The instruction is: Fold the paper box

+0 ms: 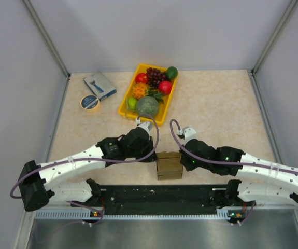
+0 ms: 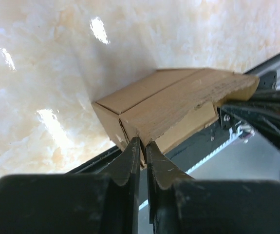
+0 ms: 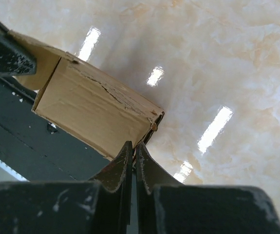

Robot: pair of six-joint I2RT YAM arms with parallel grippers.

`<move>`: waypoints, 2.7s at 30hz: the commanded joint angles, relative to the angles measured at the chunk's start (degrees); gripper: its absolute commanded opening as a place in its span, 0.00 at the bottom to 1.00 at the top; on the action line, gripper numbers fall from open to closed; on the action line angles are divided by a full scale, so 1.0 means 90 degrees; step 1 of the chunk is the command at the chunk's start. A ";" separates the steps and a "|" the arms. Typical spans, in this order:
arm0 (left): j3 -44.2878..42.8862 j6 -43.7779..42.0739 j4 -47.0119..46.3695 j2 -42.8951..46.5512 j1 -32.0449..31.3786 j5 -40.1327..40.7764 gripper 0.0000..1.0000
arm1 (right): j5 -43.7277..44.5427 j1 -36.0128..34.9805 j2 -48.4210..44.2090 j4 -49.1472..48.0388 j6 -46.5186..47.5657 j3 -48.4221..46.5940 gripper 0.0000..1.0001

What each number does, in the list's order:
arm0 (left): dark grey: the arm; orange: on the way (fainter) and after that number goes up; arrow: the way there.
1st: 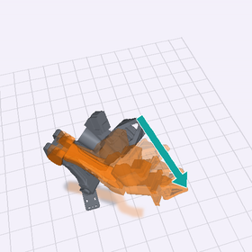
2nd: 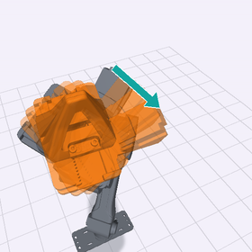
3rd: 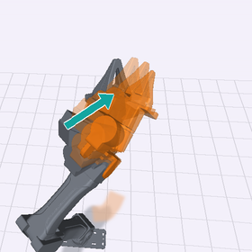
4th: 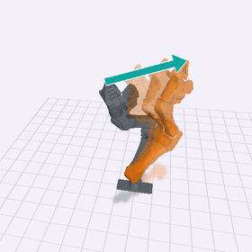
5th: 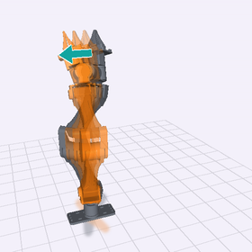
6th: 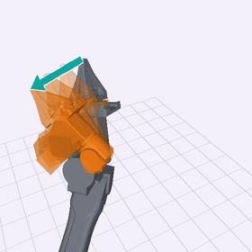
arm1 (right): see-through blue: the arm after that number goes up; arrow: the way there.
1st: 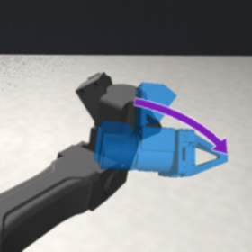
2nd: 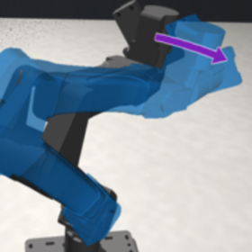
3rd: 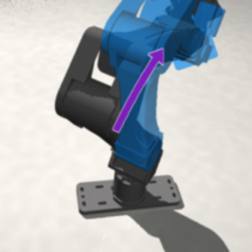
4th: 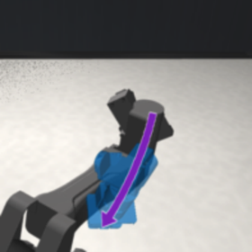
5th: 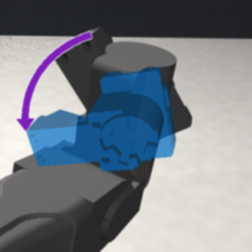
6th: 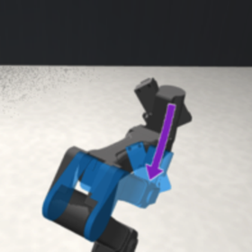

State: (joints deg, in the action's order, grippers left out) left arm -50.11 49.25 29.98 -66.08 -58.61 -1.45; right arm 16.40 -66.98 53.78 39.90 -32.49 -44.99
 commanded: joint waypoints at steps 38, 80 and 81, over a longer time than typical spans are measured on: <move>0.0597 -0.0082 -0.0636 0.0546 -0.0606 0.0844 0.00 | -0.0045 -0.0224 -0.0165 -0.0488 -0.0267 0.0409 0.00; 0.1398 0.0094 -0.1329 0.0673 -0.1759 0.2564 0.00 | -0.0906 -0.0702 -0.0352 -0.2636 0.3053 0.0849 0.99; 0.1407 0.0094 -0.1329 0.0682 -0.1759 0.2574 0.00 | -0.0750 -0.0799 -0.0321 -0.2859 0.3131 0.0974 0.98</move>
State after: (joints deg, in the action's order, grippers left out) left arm -38.76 49.82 17.26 -59.90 -73.93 22.06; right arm 4.80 -71.24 49.56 23.75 -11.20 -37.87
